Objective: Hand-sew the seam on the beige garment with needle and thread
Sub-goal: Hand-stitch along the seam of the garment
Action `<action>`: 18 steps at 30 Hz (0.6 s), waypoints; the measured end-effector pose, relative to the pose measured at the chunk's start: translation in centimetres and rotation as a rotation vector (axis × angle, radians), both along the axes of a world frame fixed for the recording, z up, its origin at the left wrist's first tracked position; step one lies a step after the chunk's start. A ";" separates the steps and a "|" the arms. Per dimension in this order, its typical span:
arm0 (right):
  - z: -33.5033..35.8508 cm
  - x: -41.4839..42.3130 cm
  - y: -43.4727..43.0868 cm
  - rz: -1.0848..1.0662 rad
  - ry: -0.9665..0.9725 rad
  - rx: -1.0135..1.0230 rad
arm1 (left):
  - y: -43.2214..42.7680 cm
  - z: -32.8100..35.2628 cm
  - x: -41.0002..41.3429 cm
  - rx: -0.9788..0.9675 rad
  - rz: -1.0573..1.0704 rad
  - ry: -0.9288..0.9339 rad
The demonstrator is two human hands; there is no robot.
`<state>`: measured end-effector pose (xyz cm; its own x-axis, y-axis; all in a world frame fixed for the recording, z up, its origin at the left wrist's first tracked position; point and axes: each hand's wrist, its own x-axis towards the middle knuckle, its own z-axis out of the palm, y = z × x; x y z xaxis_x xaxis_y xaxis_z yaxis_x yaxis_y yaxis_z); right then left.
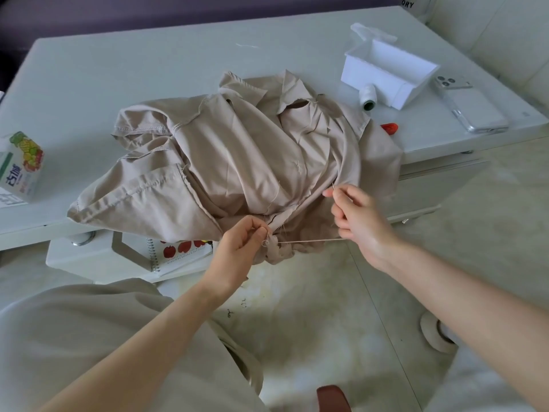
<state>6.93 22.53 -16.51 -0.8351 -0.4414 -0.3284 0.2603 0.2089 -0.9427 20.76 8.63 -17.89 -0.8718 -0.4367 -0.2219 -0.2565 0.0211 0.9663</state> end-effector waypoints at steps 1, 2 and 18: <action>-0.5 -0.1 0.6 0.005 0.025 0.035 | -0.1 -0.2 0.0 -0.018 0.011 -0.009; -1.0 -0.2 1.3 0.010 0.052 0.077 | -0.2 -0.3 0.0 -0.030 0.018 -0.017; -2.1 3.1 1.0 0.138 0.343 0.252 | 0.0 -0.7 0.1 -0.172 0.013 -0.028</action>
<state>10.06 23.58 -18.65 -0.8535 -0.4978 -0.1544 -0.1045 0.4537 -0.8850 20.88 8.63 -18.58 -0.8605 -0.4811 -0.1676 -0.2849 0.1817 0.9412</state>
